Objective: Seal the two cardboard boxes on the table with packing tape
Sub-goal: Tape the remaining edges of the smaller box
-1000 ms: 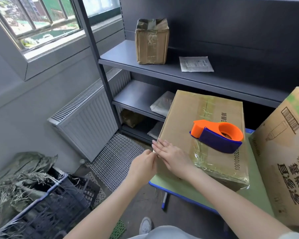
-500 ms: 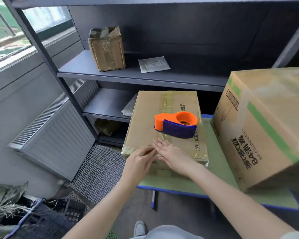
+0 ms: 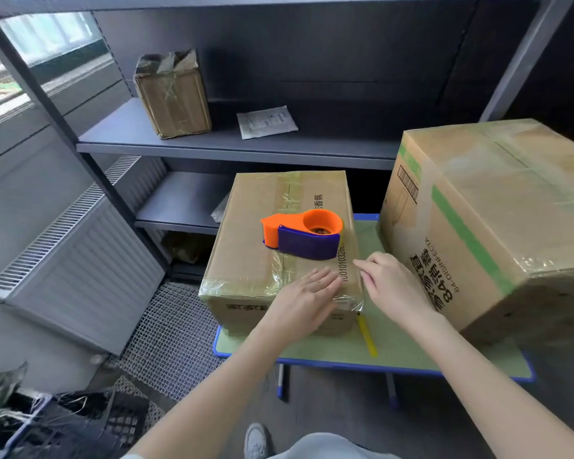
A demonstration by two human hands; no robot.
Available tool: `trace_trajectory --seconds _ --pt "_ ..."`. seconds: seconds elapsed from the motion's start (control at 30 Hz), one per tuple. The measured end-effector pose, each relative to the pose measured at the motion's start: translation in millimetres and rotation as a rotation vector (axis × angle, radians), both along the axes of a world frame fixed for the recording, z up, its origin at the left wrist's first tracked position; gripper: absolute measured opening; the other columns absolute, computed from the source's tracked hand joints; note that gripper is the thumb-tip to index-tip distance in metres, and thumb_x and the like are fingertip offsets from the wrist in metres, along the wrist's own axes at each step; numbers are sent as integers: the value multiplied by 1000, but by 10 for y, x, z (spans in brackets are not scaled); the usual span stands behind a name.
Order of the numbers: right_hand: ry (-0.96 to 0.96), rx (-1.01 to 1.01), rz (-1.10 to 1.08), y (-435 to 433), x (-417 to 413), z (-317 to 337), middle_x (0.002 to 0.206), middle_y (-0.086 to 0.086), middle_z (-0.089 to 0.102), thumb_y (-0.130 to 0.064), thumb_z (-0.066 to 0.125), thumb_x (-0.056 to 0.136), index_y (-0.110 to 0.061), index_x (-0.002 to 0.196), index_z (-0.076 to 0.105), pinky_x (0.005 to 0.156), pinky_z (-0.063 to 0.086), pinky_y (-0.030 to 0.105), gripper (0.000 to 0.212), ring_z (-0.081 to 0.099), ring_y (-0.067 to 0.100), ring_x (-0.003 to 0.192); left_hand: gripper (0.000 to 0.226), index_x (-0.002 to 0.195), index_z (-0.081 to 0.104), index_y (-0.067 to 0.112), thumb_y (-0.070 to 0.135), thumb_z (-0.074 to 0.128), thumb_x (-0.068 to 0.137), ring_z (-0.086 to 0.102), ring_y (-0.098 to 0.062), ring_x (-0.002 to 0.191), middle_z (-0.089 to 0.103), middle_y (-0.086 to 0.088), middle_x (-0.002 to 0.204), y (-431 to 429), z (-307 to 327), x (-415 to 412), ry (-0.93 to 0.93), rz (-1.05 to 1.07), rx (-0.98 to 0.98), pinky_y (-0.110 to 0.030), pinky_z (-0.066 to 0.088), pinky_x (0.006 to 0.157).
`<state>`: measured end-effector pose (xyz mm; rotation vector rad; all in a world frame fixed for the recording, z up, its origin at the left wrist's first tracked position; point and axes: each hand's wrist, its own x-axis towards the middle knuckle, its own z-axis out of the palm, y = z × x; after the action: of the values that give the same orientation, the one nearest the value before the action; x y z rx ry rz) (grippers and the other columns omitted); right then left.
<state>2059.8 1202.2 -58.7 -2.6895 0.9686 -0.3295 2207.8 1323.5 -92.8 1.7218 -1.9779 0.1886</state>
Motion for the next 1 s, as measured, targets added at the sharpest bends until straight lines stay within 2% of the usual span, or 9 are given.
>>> trace_trajectory --seconds 0.03,0.1,0.23,0.4,0.53,0.67,0.8,0.87,1.0 --pt "28 9 -37 -25 -79 -7 106 4 59 -13 43 97 -14 129 56 81 46 32 35 52 20 104 39 119 62 -2 16 67 84 57 -30 117 62 -14 123 -95 -2 -74 5 -7 7 -42 42 102" --pt "90 98 -43 -53 -156 -57 111 4 57 -12 39 97 -18 136 48 82 46 33 39 53 21 105 37 119 62 -2 14 66 86 56 -30 117 62 -13 123 -222 -3 -180 12 -10 24 -41 42 102" --pt "178 267 46 -36 -132 -166 123 4 52 -12 36 98 -21 145 31 89 45 36 48 51 24 109 29 104 71 -2 8 75 77 64 -26 105 68 -11 110 -277 -71 -267 7 -36 -45 -41 54 87" --pt "204 267 93 -98 -102 -187 128 7 51 -9 41 96 -18 147 26 95 43 39 53 50 26 115 31 101 71 -2 10 78 74 65 -25 103 69 -12 109 -282 -138 -284 -60 -24 -140 -40 55 83" --pt "247 239 170 -162 -110 -135 121 7 55 -11 47 94 -20 147 25 91 44 36 59 52 26 111 28 97 73 -1 10 74 72 67 -20 100 70 -11 106 -296 -178 -369 -86 22 -222 -36 56 79" --pt "276 167 231 -216 -83 -106 115 7 58 -13 52 92 -16 147 25 87 46 37 61 53 25 107 30 102 71 -2 10 72 74 65 -21 104 68 -13 111 -293 -197 -383 -84 36 -203 -36 55 82" --pt "290 137 275 -245 -66 -114 110 8 58 -17 54 91 -13 147 25 85 47 37 63 55 26 103 39 112 66 -4 14 59 79 59 -24 115 62 -16 121 -244 -216 -386 -47 34 -129 -39 50 94" --pt "294 136 285 -262 -60 -116 111 8 58 -18 55 91 -12 146 25 85 47 36 63 55 26 104 49 114 64 -5 22 67 73 57 -24 118 60 -16 125 -235 -232 -390 -53 39 -99 -39 49 96" --pt "303 146 291 -280 -60 -111 110 9 57 -18 56 89 -12 147 24 82 47 36 66 54 27 103 62 106 68 -4 43 78 67 61 -24 112 64 -15 118 -280 -306 -452 -110 99 -156 -41 50 95"
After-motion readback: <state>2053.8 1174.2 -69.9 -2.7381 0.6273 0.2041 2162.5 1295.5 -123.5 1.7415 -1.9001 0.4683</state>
